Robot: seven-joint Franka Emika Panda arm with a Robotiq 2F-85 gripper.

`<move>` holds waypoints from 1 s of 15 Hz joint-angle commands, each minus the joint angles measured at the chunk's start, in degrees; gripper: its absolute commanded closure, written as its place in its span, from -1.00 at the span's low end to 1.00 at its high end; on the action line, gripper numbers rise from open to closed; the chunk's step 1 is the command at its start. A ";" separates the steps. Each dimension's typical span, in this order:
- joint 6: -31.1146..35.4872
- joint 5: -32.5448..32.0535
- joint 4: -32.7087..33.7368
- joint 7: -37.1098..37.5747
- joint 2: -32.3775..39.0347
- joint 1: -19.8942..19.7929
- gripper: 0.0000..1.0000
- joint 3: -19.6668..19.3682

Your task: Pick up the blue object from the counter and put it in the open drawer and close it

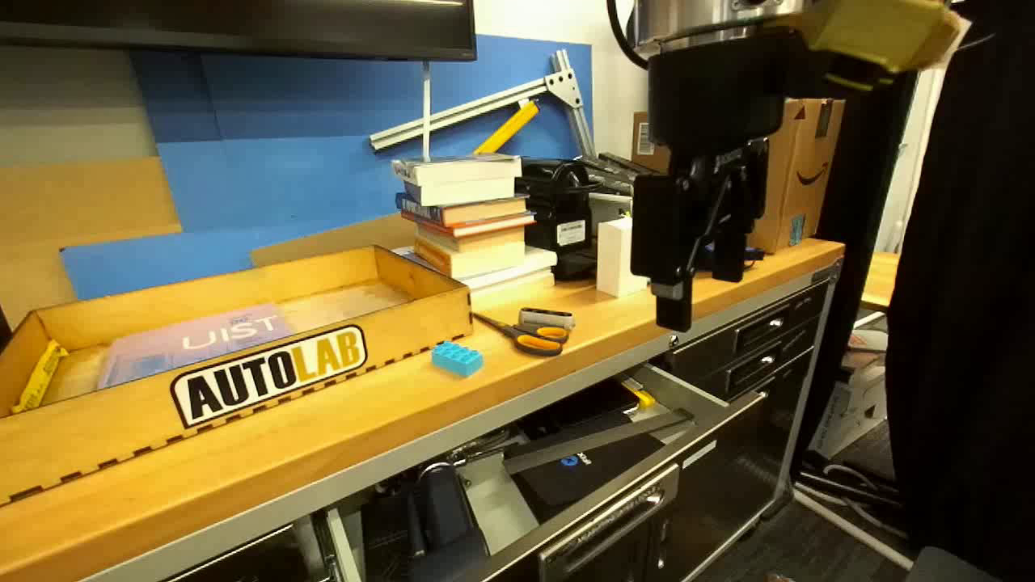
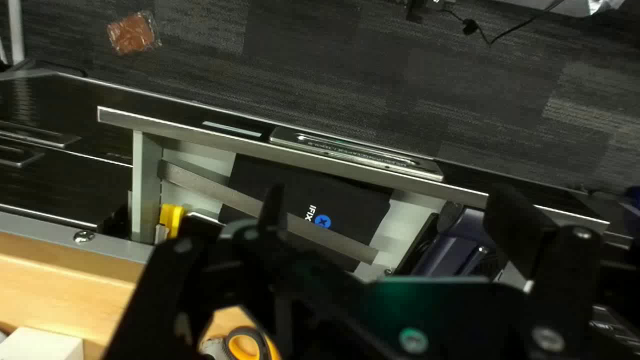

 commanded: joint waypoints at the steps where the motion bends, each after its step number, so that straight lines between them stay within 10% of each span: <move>1: -0.10 -0.43 0.35 0.43 0.11 0.80 -1.00 -0.64; 8: -0.10 -0.43 0.94 0.43 -0.18 0.79 -1.00 -0.63; 15: 14.82 2.77 16.12 -12.10 22.79 1.78 -1.00 -6.08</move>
